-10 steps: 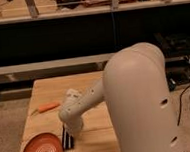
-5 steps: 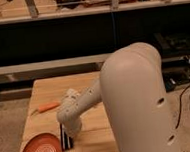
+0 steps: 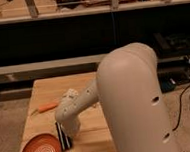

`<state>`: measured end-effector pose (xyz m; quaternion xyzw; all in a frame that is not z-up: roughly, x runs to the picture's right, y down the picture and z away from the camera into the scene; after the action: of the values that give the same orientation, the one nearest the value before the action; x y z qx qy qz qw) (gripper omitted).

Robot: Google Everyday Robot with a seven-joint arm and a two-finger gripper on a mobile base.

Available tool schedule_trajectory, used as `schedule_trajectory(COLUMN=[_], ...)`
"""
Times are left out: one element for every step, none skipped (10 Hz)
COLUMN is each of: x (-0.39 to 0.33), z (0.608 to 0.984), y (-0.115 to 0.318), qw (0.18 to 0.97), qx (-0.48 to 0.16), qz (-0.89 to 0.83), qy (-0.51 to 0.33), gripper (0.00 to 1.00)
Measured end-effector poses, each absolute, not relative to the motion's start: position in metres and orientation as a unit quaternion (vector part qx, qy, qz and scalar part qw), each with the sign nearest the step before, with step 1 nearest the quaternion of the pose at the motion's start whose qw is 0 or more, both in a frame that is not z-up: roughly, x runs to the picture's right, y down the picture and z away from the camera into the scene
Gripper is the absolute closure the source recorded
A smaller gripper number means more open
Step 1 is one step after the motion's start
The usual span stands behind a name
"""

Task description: Push the eraser across the table

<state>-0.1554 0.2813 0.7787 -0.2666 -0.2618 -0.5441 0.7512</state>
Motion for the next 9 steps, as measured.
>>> schedule_trajectory(x=[-0.157,-0.159,-0.162,-0.163,-0.164,-0.165,-0.166,-0.167,-0.167], z=[0.78,0.78,0.78,0.781,0.782,0.784,0.785,0.785,0.786], y=[0.28,0.279,0.278,0.278,0.276,0.273,0.272,0.271,0.269], qw=[0.751,0.749,0.748,0.747,0.746,0.746,0.745,0.744,0.743], qx=[-0.266,-0.266,-0.265,-0.265,-0.263,-0.263,-0.262,-0.262,-0.261], qz=[-0.545,-0.547,-0.549,-0.551,-0.552,-0.553,-0.555,-0.556,-0.557], qy=[-0.262,-0.261,-0.262,-0.262,-0.262,-0.261,-0.261,-0.262,-0.262], gripper=[1.0,1.0,1.0,1.0,1.0,1.0,1.0,1.0,1.0])
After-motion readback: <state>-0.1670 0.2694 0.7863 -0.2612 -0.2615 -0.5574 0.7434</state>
